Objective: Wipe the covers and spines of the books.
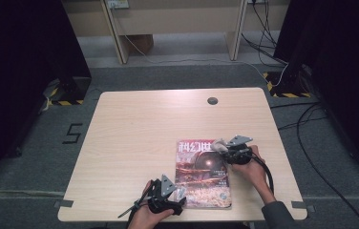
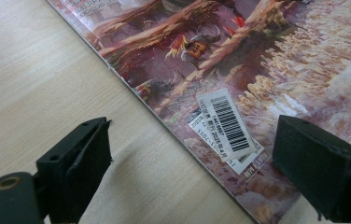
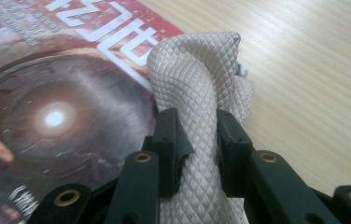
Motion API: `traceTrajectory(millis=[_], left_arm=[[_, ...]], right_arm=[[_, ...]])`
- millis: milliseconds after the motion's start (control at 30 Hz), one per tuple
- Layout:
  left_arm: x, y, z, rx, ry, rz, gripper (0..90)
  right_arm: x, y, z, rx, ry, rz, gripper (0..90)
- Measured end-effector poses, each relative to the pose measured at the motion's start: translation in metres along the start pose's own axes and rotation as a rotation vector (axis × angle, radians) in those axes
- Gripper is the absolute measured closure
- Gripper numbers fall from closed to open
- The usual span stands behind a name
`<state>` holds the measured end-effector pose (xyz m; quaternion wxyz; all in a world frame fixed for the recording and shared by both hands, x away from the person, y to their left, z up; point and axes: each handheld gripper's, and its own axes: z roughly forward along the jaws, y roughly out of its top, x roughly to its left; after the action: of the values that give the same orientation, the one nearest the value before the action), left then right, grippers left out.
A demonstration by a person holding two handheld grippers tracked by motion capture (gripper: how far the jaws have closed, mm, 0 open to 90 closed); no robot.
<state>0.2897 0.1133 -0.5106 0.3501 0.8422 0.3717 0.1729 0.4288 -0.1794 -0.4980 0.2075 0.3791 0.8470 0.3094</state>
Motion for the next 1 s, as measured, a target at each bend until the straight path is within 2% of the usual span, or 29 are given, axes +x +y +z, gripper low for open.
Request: traceTrajectory(millis=[467, 800, 933, 1000], left_arm=[[0.0, 0.0, 0.0, 0.001, 0.0, 0.0, 10.0], [0.0, 0.0, 0.0, 0.0, 0.003, 0.004, 9.9], [0.0, 0.0, 0.0, 0.0, 0.003, 0.001, 9.7], [0.0, 0.0, 0.0, 0.002, 0.003, 0.005, 9.7]], right_arm=[[-0.012, 0.019, 0.02, 0.008, -0.06, -0.003, 73.8], [-0.005, 0.03, 0.026, 0.031, -0.077, -0.037, 74.5], [0.003, 0.034, 0.029, 0.024, -0.056, -0.056, 74.9], [0.011, 0.037, 0.031, 0.02, -0.025, -0.059, 75.0]])
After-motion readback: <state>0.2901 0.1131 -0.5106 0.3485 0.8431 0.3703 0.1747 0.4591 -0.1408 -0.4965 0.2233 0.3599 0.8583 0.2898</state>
